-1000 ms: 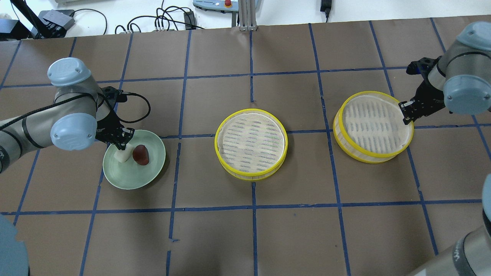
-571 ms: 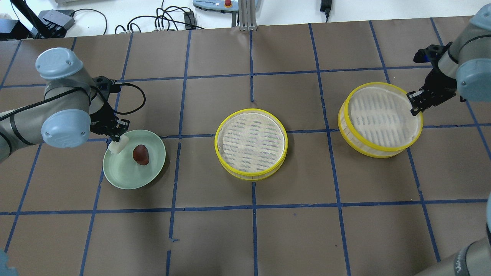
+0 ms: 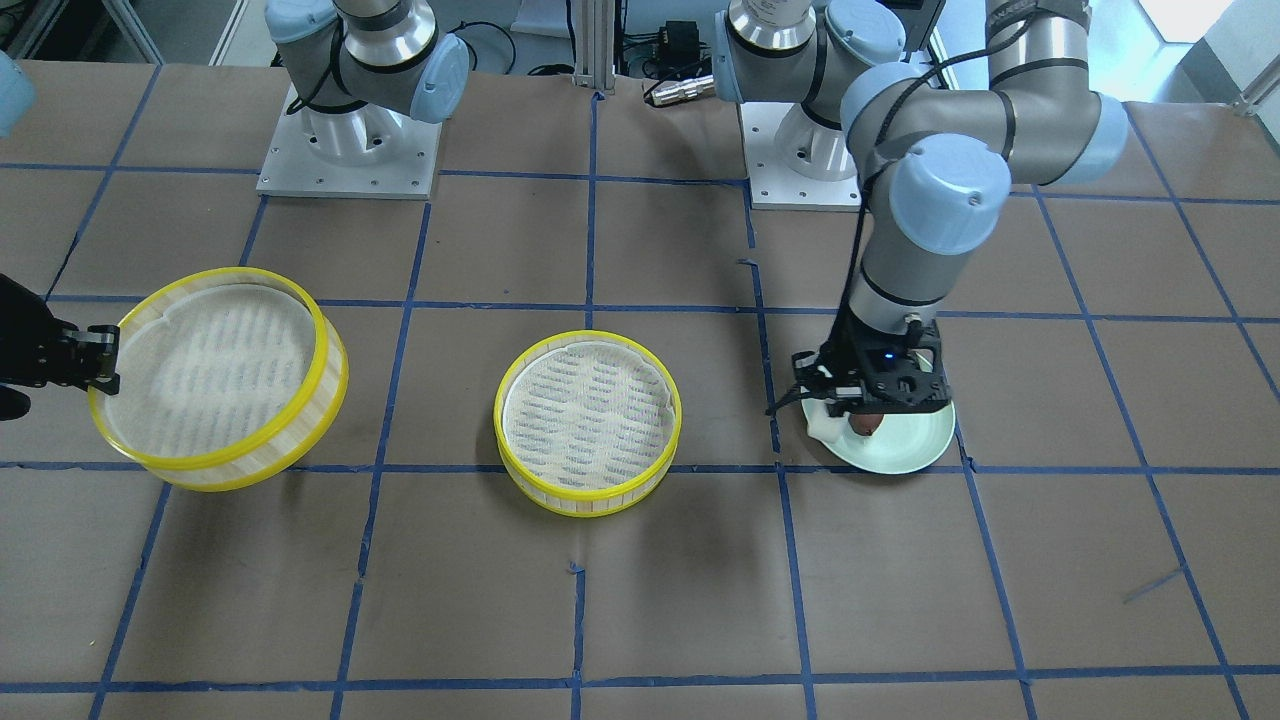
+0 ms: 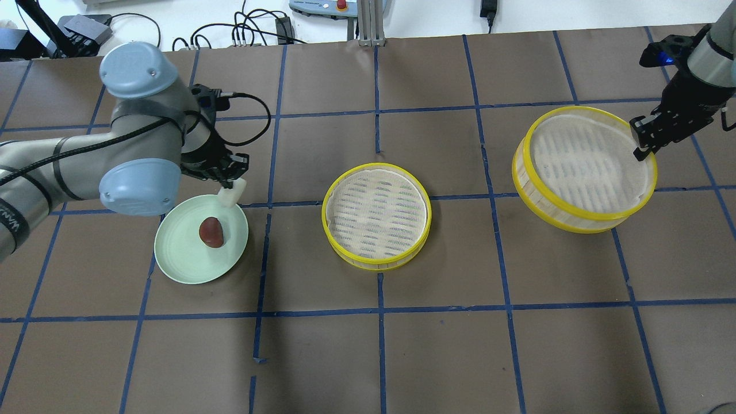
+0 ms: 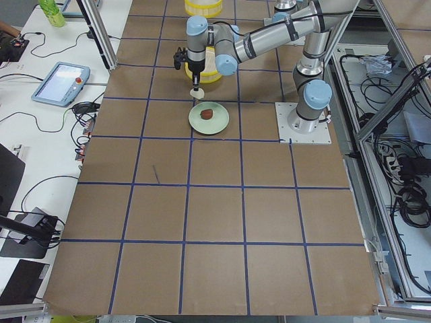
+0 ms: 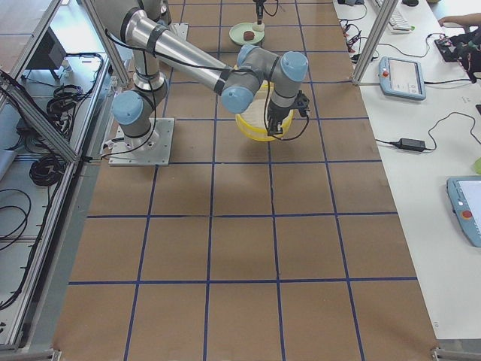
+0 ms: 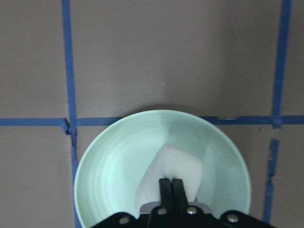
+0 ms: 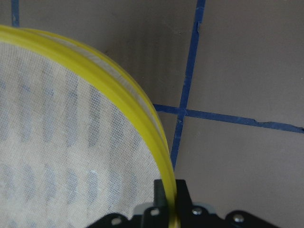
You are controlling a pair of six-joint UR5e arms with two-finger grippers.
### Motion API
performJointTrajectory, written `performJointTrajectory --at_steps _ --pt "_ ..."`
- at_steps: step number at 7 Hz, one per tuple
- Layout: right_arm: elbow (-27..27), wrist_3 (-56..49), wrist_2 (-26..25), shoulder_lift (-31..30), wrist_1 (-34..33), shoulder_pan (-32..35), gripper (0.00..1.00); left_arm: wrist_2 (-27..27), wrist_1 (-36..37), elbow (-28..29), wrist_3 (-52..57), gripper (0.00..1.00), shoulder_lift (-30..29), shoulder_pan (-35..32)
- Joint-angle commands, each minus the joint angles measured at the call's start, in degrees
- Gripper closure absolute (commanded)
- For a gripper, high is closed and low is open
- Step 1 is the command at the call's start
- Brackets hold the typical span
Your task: Stack buns with steamer
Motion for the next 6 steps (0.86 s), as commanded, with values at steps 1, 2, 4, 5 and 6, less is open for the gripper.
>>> performJointTrajectory --at_steps 1,2,4,5,6 --pt "0.1 0.4 0.0 0.1 0.2 1.1 1.00 -9.4 0.2 6.7 -19.7 0.99 -3.5 -11.1" --pt "0.2 0.5 0.0 0.2 0.3 1.1 1.00 -9.5 1.7 7.1 -21.5 0.98 -5.8 -13.4" --pt "0.5 0.5 0.0 0.1 0.3 1.2 1.00 -9.5 5.3 5.9 -23.0 0.24 -8.7 -15.3" --pt "0.5 0.5 0.0 0.0 0.3 1.2 1.00 -8.8 5.5 5.8 -23.3 0.00 -8.6 -17.0" --pt "0.4 1.4 0.0 -0.1 0.3 1.8 1.00 -8.9 5.5 5.7 -23.2 0.00 -8.5 -17.0"
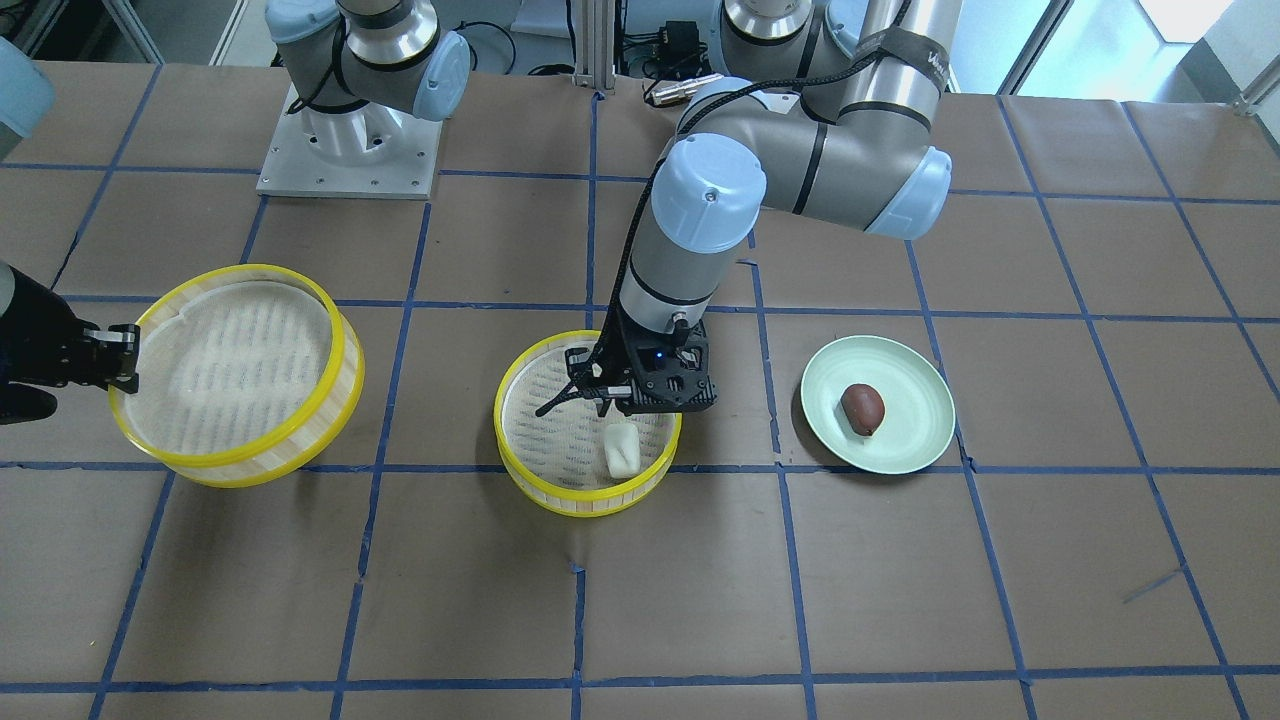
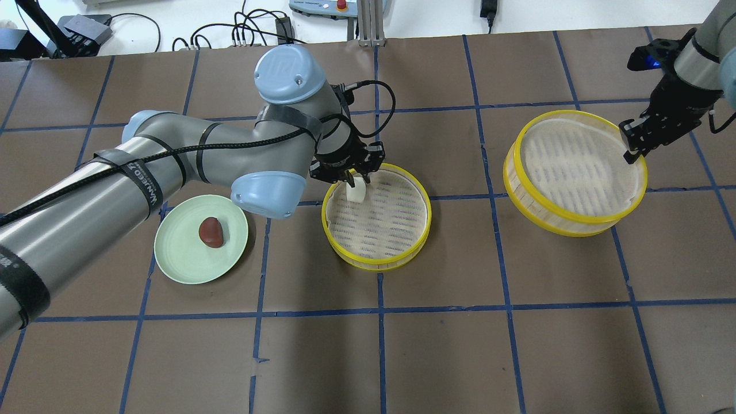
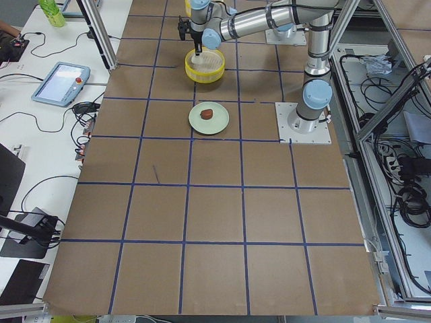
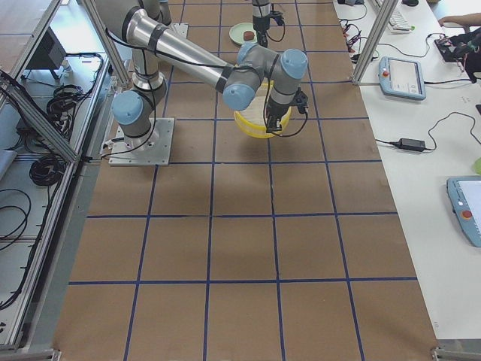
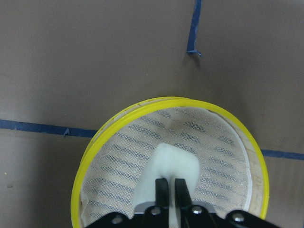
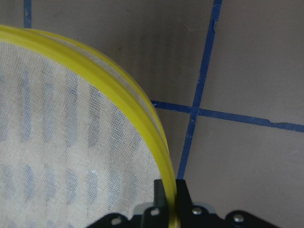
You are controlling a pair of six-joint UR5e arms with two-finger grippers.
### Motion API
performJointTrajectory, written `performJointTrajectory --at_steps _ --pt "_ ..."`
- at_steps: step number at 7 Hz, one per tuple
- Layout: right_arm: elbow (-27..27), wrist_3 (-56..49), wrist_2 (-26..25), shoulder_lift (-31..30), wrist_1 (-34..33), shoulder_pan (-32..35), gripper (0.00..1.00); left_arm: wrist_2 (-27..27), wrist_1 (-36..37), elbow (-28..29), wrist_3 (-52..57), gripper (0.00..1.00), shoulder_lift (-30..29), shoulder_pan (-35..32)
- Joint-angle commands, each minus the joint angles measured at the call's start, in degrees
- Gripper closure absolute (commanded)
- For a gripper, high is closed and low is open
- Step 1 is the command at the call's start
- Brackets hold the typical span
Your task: Stack buns with steamer
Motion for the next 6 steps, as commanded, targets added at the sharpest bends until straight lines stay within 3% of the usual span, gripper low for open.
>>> performJointTrajectory --at_steps 1,2,3,4,6 --pt "-0.1 2.4 -0.1 -0.1 -0.5 2.7 1.00 0.3 0.2 -0.2 0.3 0.00 0.2 -0.7" --pt "-0.1 7.0 -0.2 -0.1 -1.0 6.5 1.00 2.0 0.3 -0.3 5.8 0.00 1.3 0.7" --pt "-0.1 11.1 -0.2 -0.2 -1.1 10.5 1.00 5.5 -0.2 -0.6 16.4 0.00 1.9 7.0" --pt "-0.4 18.9 -0.2 0.0 -1.4 15.4 1.00 5.5 -0.4 -2.6 22.2 0.00 3.5 13.7" --pt "-0.8 32.2 0.8 2.0 -4.3 25.7 1.00 5.4 -0.1 -12.1 42.1 0.00 5.4 26.1"
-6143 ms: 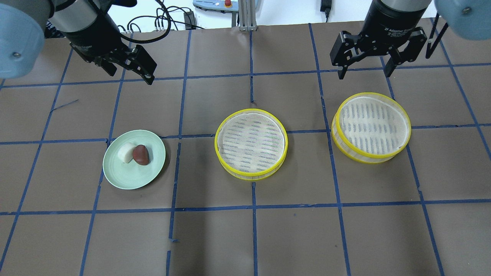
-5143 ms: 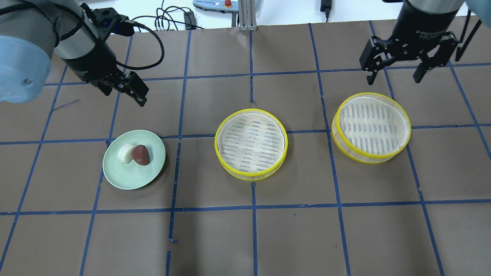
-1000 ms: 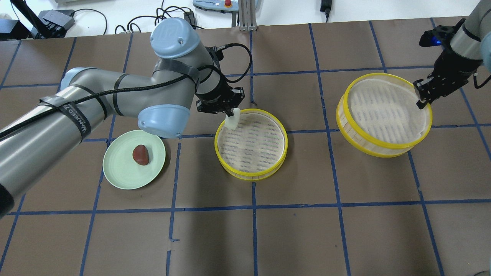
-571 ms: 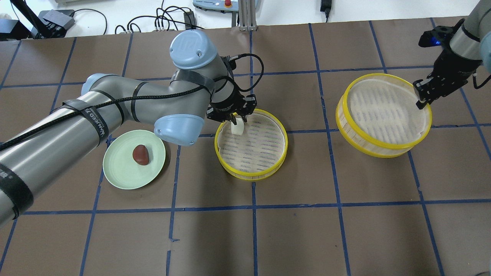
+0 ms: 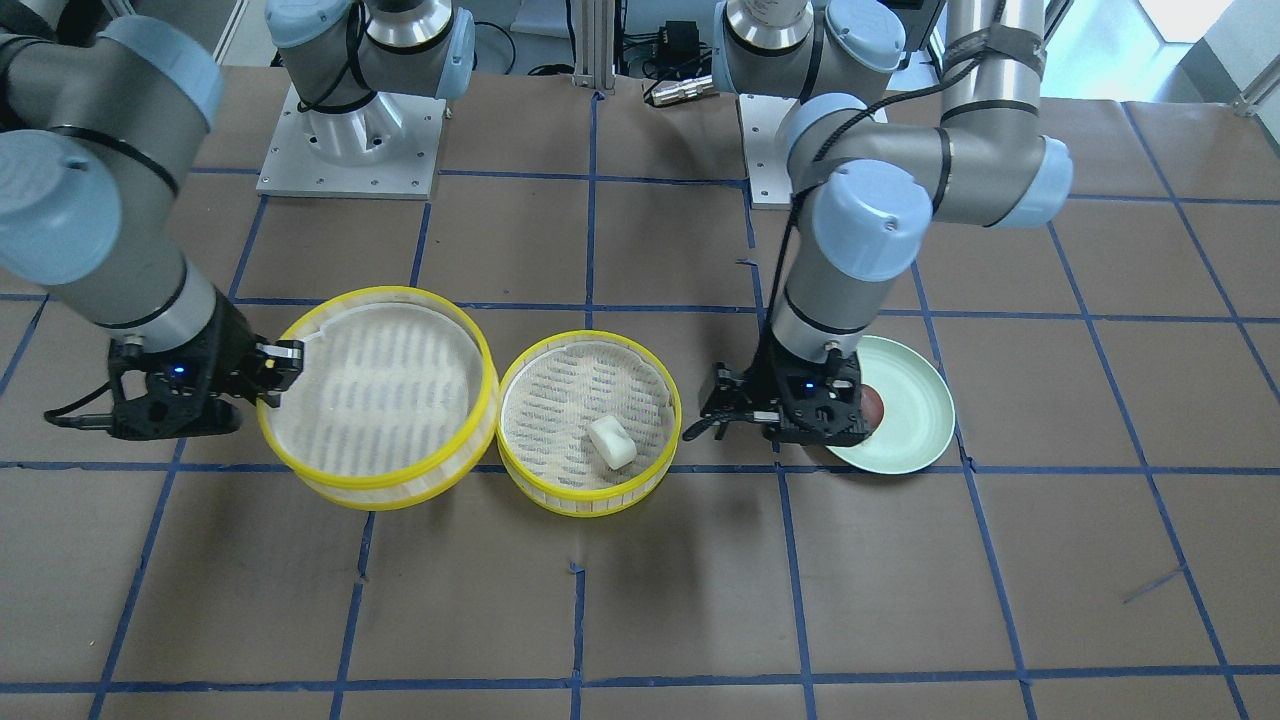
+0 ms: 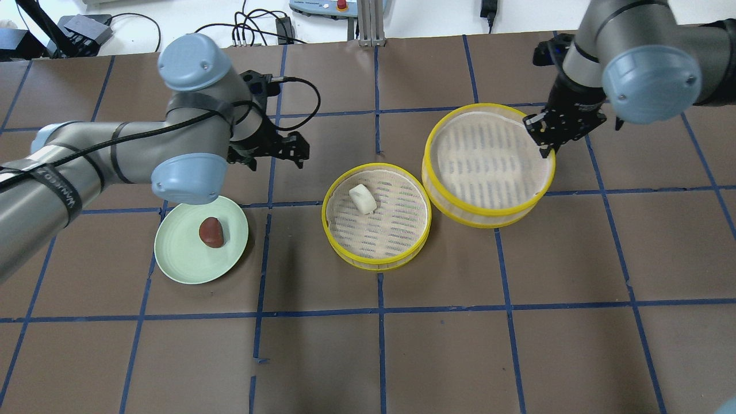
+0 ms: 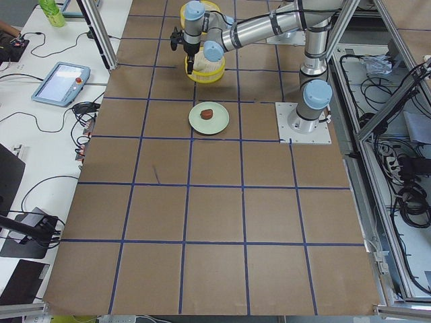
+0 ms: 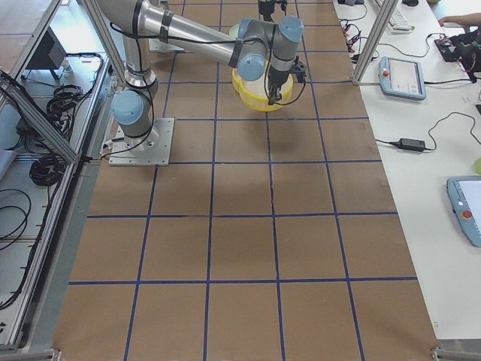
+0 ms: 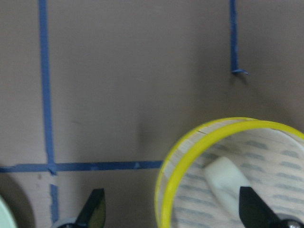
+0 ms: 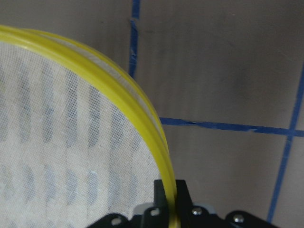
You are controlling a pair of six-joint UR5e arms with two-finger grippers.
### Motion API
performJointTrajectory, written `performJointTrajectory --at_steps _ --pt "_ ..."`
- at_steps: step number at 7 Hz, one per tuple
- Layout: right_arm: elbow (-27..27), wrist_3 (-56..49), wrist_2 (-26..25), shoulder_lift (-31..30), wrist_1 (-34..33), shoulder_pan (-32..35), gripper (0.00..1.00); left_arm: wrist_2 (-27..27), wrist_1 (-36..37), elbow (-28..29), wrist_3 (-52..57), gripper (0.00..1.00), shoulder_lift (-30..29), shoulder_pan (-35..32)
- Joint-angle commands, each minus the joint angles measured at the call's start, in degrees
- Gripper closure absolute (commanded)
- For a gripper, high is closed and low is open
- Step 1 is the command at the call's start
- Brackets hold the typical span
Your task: Stack buns with steamer
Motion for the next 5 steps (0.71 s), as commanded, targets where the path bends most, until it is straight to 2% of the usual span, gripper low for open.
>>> performJointTrajectory --at_steps 1,3,4,5 --pt "-0.1 15.2 0.7 2.5 -3.3 10.3 1.00 0.1 0.1 -8.5 14.4 0.00 0.5 13.0" --pt "0.0 18.7 0.7 5.7 -5.6 15.4 1.00 0.4 0.4 -10.2 15.3 0.02 -1.7 14.5" --pt "0.3 18.5 -0.4 5.9 -5.6 15.9 1.00 0.4 0.4 -10.8 14.9 0.16 -3.2 14.5" --pt "0.2 18.6 -0.2 6.3 -5.6 15.9 1.00 0.3 0.4 -11.3 13.8 0.39 -3.4 14.5"
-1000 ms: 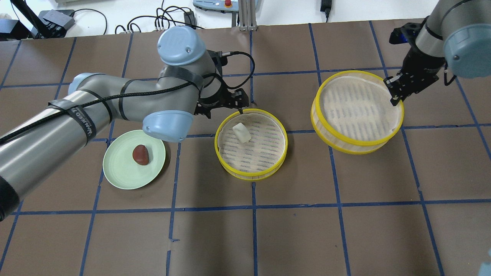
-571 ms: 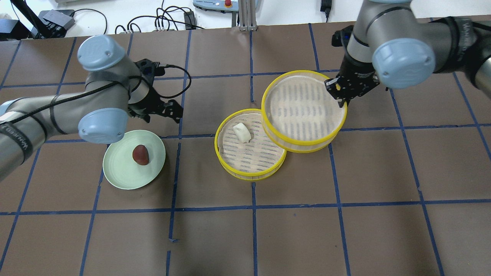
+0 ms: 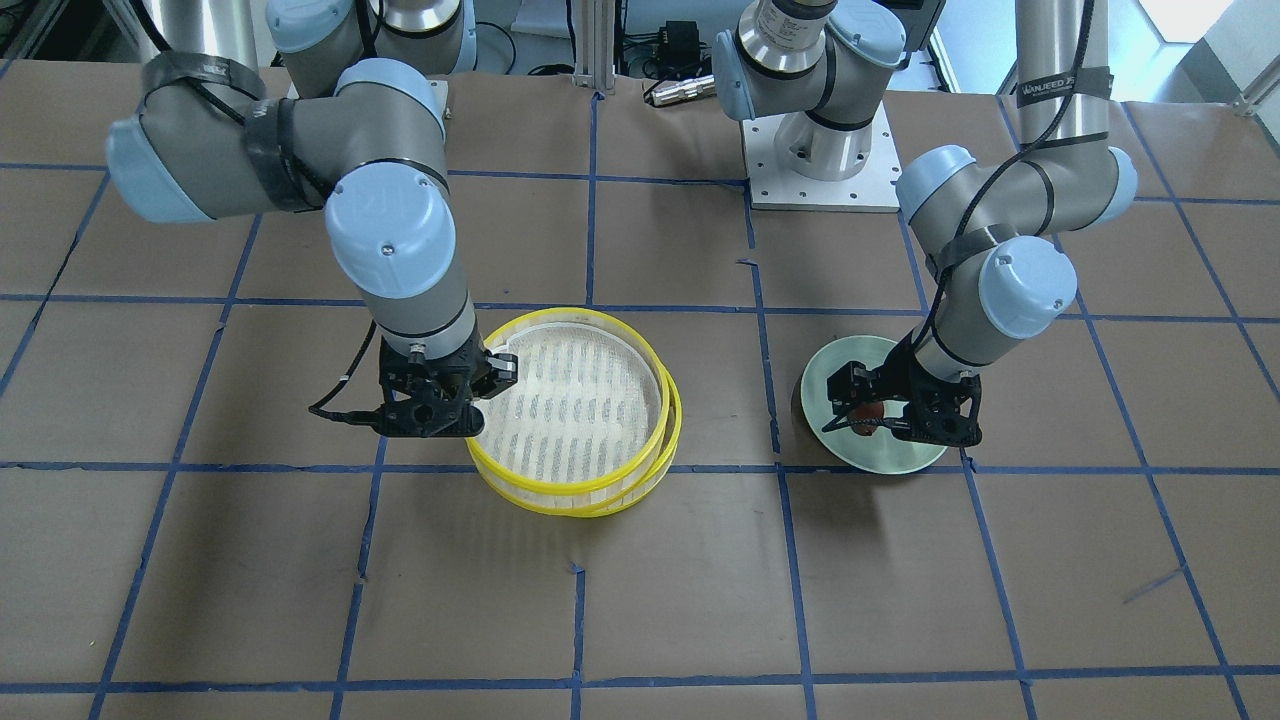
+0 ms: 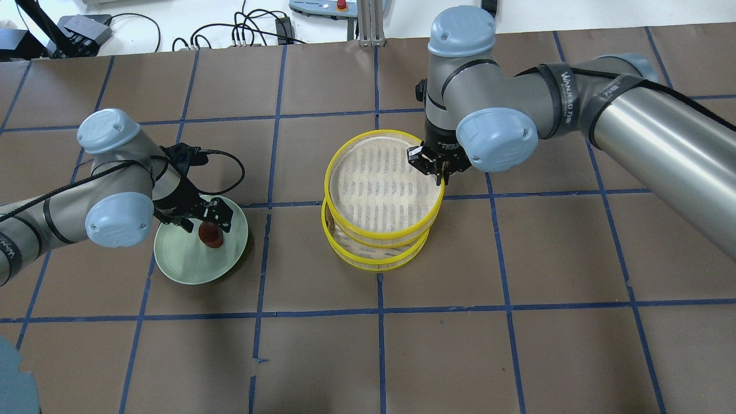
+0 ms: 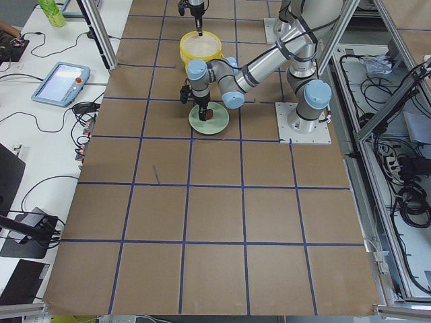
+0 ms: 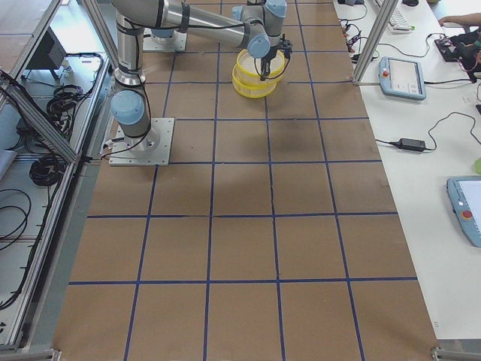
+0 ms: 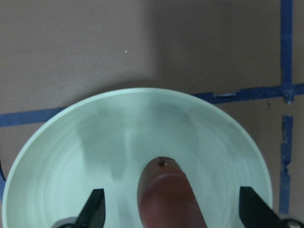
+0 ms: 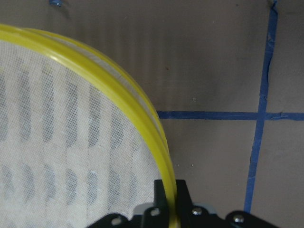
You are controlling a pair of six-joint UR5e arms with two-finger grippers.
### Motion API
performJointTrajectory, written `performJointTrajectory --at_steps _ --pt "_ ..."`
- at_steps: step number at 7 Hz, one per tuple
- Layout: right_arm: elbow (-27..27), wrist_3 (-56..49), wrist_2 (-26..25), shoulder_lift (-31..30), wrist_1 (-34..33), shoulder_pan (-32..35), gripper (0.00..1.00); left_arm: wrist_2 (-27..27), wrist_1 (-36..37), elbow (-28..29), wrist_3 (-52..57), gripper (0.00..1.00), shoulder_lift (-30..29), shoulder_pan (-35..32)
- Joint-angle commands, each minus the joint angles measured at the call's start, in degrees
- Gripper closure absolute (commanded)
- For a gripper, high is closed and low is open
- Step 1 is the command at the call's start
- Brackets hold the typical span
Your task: Stack buns with steamer
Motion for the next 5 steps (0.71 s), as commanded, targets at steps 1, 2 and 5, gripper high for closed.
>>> performJointTrajectory --at_steps 1,2,5 --pt "0.1 0.3 0.1 0.4 0.0 0.7 1.00 0.0 -0.1 -0.1 -4.6 0.66 -0.1 -0.1" --pt "0.2 0.3 0.5 0.5 0.0 0.7 1.00 0.1 0.0 0.3 -6.0 0.91 0.3 -0.4" --pt "0.5 0.3 0.6 0.6 -0.1 0.9 1.00 0.2 -0.1 2.5 -8.0 1.00 5.1 -0.7"
